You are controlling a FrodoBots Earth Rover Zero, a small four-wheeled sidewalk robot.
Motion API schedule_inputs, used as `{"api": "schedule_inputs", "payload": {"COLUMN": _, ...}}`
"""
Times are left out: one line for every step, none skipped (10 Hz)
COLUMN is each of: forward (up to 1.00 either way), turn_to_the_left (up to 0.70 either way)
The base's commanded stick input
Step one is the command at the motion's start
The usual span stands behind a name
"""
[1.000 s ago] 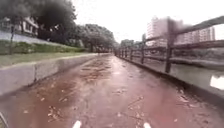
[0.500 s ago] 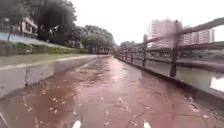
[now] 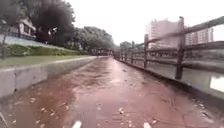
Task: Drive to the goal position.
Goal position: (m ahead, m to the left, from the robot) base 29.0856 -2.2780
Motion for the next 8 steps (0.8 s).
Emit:
{"api": "schedule_inputs", "payload": {"forward": 0.50, "turn_to_the_left": 0.00}}
{"api": "schedule_inputs", "payload": {"forward": 0.50, "turn_to_the_left": 0.00}}
{"api": "schedule_inputs", "payload": {"forward": 0.50, "turn_to_the_left": 0.00}}
{"api": "schedule_inputs", "payload": {"forward": 0.50, "turn_to_the_left": 0.00}}
{"api": "schedule_inputs", "payload": {"forward": 0.50, "turn_to_the_left": 0.00}}
{"api": "schedule_inputs", "payload": {"forward": 0.50, "turn_to_the_left": 0.00}}
{"api": "schedule_inputs", "payload": {"forward": 0.50, "turn_to_the_left": 0.00}}
{"api": "schedule_inputs", "payload": {"forward": 0.50, "turn_to_the_left": 0.00}}
